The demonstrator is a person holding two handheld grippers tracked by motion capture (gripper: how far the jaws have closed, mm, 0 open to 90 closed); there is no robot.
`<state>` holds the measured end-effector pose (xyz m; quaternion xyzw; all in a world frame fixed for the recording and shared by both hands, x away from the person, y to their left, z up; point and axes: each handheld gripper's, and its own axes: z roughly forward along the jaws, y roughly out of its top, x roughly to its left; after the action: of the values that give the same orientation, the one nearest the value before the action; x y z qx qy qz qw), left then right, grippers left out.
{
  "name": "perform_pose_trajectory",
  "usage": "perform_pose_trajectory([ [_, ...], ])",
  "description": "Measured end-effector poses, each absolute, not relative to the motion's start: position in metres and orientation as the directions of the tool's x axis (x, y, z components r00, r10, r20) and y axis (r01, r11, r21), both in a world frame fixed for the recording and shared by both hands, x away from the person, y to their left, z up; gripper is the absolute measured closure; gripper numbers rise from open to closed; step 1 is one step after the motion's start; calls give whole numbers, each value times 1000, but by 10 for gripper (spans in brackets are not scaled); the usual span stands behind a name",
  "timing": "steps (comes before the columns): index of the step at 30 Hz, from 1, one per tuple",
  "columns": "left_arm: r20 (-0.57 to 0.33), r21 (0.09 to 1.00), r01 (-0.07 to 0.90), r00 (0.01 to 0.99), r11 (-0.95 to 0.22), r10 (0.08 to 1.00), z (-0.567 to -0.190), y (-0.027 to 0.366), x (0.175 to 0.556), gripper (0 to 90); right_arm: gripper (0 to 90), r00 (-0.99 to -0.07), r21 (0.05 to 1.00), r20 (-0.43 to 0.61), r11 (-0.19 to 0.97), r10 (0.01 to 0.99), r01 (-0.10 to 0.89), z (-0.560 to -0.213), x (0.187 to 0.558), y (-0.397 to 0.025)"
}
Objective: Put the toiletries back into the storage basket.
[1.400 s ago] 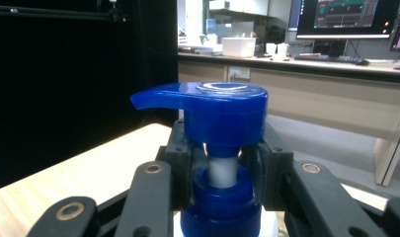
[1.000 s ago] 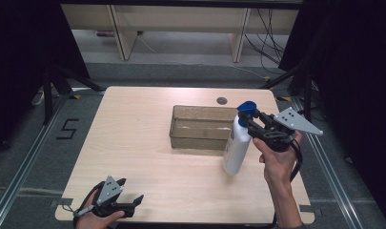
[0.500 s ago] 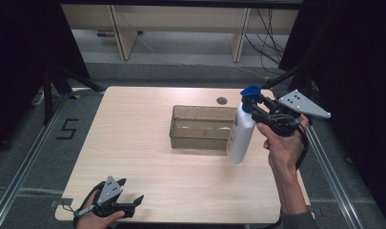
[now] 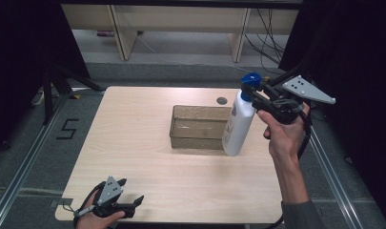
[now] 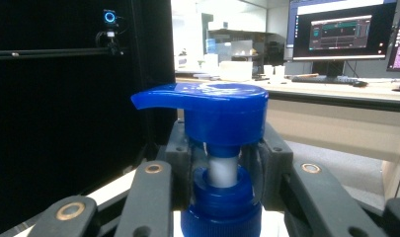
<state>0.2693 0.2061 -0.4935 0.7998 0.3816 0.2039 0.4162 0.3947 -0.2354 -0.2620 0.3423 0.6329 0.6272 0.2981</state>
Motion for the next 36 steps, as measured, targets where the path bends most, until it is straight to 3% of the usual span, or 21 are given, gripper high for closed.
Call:
perform_pose_trajectory([
  [16,12,819,440,630,-370,776,-493,206,270,160,663,-556,998,18,22,831,64,-258,433,-237],
  [36,22,821,430,634,-376,773,-493,207,269,162,663,-542,994,48,12,839,107,-264,463,-236],
])
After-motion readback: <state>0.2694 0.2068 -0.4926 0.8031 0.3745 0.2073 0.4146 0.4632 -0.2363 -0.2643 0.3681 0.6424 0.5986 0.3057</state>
